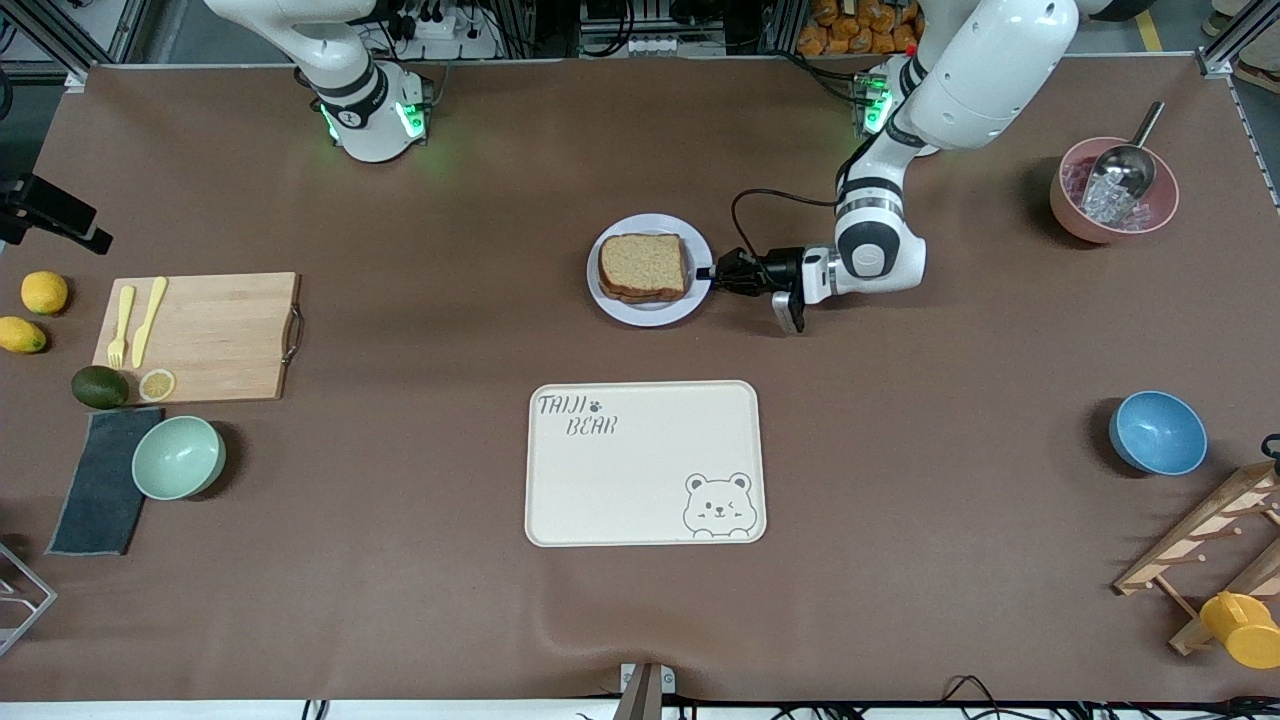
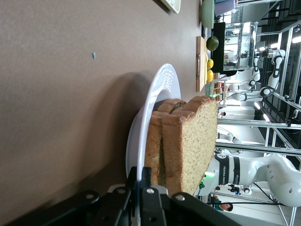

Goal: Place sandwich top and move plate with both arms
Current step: 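Close the left gripper on the plate rim, then slide the plate with the left gripper onto the bear-printed tray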

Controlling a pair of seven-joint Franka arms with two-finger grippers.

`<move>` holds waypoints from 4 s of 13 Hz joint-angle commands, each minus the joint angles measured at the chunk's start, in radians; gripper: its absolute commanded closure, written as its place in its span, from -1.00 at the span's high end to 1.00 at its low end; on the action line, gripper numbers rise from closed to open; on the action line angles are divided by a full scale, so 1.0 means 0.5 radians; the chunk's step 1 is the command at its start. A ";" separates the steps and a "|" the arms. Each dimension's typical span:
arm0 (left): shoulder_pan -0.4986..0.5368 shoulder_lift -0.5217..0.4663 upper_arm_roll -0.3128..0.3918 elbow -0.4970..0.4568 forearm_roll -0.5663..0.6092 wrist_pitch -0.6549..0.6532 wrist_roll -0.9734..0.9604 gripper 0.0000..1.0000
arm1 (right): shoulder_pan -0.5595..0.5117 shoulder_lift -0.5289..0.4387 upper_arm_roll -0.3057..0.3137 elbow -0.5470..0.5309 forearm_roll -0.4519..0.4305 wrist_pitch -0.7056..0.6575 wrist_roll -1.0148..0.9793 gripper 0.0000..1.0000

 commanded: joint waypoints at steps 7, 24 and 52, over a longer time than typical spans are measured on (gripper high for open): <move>0.037 0.016 -0.079 0.053 -0.172 0.003 0.078 -1.00 | -0.014 -0.007 -0.006 0.033 -0.032 -0.024 0.003 1.00; 0.055 -0.039 -0.211 0.396 -0.356 0.016 -0.367 -1.00 | -0.011 -0.004 -0.006 0.033 -0.032 -0.027 0.003 1.00; 0.086 0.694 -0.027 1.461 -0.151 0.215 -0.705 -1.00 | 0.001 0.002 0.001 0.033 -0.022 -0.027 0.012 1.00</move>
